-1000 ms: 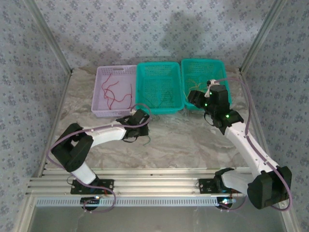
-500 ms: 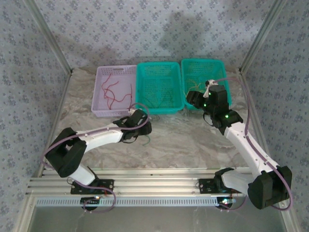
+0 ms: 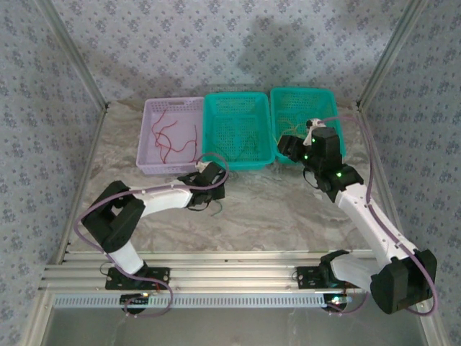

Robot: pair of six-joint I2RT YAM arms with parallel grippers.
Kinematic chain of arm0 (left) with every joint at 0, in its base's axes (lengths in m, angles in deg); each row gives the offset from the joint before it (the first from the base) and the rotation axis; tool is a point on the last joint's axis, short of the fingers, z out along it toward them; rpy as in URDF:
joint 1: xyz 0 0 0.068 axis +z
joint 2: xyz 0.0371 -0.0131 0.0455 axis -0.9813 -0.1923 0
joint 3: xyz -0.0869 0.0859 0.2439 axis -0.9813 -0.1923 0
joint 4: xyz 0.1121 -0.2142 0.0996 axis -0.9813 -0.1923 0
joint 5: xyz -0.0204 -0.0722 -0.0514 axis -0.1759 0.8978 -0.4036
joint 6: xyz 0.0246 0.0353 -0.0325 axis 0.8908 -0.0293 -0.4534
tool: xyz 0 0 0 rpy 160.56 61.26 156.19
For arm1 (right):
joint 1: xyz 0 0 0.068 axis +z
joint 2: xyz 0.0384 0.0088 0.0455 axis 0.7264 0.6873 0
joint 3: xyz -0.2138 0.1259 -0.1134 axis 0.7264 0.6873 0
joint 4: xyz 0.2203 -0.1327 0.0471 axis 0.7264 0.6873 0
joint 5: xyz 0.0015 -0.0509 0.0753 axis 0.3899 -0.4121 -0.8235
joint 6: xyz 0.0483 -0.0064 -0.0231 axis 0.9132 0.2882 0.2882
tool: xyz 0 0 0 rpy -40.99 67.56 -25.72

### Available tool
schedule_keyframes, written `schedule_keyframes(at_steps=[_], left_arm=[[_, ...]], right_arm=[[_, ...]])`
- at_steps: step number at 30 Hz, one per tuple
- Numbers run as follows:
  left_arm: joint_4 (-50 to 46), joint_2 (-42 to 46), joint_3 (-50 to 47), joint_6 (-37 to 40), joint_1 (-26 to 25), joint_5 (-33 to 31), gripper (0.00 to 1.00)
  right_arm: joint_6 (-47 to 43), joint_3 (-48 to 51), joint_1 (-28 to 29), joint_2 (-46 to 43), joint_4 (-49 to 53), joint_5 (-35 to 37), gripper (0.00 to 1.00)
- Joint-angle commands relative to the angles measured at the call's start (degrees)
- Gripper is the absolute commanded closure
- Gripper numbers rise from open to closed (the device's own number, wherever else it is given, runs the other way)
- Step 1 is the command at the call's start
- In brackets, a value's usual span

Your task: Untangle the cables

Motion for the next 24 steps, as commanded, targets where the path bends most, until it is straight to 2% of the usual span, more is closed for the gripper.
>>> schedule_keyframes(at_steps=[1,7,15,24], left_arm=[[0.51,0.65,0.9,-0.15,-0.37,-1.4,0.72],[-0.1,1.43,-0.06,0.01,-0.39,-1.58,0.8],[-2.29,6.27,-2.87,-0.87,-0.87,-1.99,0.99],[-11.71,18.6,-5.3,-2.76,-3.97,-4.0,1.0]], right_arm=[[-1.31,-0.98,0.52,-1.28,-0.92,-0.73,0.44],[-1.18,-0.84,0.68,-1.54,-0.91,-0.97,0.44],[-1.64,-0.94,0.75,-2.07,-0.76,-1.59,0.44],[-1.82,1.83,0.99,-2.07,-1.38,-1.66,0.41]])
